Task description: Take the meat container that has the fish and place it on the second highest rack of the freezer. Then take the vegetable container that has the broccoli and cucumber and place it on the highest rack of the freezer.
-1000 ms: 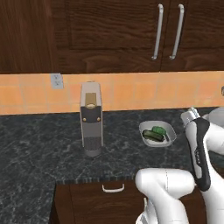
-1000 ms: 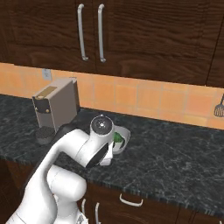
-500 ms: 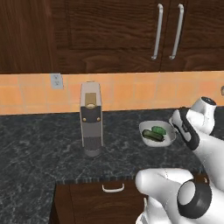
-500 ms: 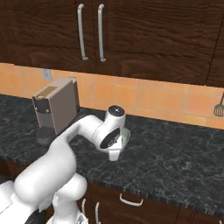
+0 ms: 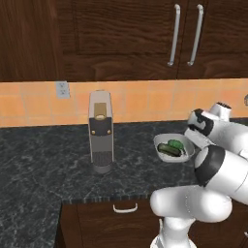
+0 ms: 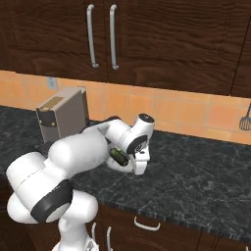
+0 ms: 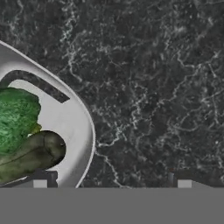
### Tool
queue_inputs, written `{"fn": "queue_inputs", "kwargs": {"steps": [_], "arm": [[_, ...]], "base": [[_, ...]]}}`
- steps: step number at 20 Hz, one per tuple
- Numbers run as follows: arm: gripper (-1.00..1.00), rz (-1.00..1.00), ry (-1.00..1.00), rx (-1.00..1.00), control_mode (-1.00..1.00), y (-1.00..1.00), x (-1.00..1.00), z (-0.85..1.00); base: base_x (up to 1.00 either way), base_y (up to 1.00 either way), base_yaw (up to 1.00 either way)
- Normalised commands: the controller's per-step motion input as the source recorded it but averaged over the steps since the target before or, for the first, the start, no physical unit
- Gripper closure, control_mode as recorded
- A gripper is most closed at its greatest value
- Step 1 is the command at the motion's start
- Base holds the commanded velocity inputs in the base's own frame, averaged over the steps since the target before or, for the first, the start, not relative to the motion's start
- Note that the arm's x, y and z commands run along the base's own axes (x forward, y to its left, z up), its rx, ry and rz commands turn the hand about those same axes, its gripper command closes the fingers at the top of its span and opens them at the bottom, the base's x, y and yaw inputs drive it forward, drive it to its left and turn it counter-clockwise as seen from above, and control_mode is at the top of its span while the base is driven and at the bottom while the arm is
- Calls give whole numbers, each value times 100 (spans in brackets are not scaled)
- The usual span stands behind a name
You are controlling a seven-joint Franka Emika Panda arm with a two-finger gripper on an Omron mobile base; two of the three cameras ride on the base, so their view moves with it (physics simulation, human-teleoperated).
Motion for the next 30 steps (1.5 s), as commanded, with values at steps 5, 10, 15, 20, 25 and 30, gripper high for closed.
{"fn": "queue_inputs", "kwargs": {"steps": [5, 10, 15, 20, 25, 30], "arm": [[-100, 3, 1, 0, -100, 0, 41, -50], [-100, 0, 0, 0, -100, 0, 30, -50], [-100, 0, 1, 0, -100, -6, 5, -38], [-100, 0, 0, 0, -100, 0, 35, -16], [-100, 0, 0, 0, -100, 18, 7, -33], [100, 0, 0, 0, -100, 26, -3, -36]], "base": [[0, 0, 0], [0, 0, 0], [0, 0, 0], [0, 0, 0], [0, 0, 0], [0, 0, 0]]}}
